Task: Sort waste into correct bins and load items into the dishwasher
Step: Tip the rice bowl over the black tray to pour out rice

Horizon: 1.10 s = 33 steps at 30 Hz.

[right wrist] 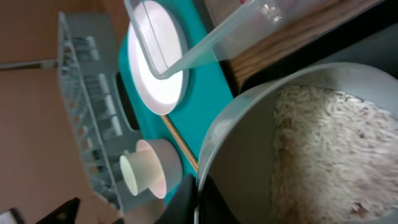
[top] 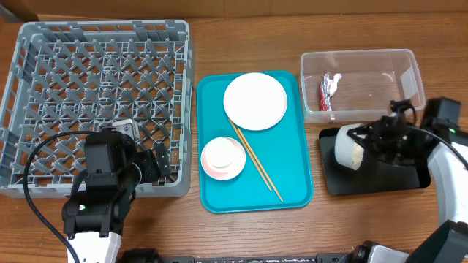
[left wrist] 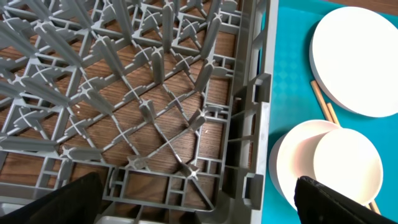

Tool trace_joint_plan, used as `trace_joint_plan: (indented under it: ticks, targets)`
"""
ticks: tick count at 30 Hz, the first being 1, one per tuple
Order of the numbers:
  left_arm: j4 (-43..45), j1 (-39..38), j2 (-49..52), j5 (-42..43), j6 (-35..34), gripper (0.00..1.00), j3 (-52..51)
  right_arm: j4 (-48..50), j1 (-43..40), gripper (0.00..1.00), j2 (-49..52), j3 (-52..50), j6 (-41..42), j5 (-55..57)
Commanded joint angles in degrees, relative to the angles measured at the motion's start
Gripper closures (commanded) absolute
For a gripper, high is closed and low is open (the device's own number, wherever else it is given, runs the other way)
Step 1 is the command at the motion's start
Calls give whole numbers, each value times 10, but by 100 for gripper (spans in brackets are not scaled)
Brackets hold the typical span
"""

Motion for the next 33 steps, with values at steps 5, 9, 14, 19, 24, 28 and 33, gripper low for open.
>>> trace_joint_plan:
  ticks: [5, 9, 14, 19, 24, 28, 33]
  targets:
    - [3, -4, 1, -2, -4, 0, 13, 40, -66, 96, 16, -45, -40, -148]
    - [3, -4, 1, -2, -4, 0, 13, 75, -92, 96, 38, -62, -49, -256]
    - [3, -4, 1, -2, -4, 0, 13, 91, -126, 96, 67, -75, -49, -296]
    - [4, -4, 1, -2, -4, 0, 13, 104, -162, 96, 79, -75, -49, -346]
    - [5, -4, 1, -2, -4, 0, 13, 130, -196, 96, 79, -75, -40, -404]
    - [5, -4, 1, -2, -4, 0, 13, 128, -230, 96, 79, -75, -38, -407]
    - [5, -4, 1, -2, -4, 0, 13, 128, -268, 96, 79, -75, -26, -413]
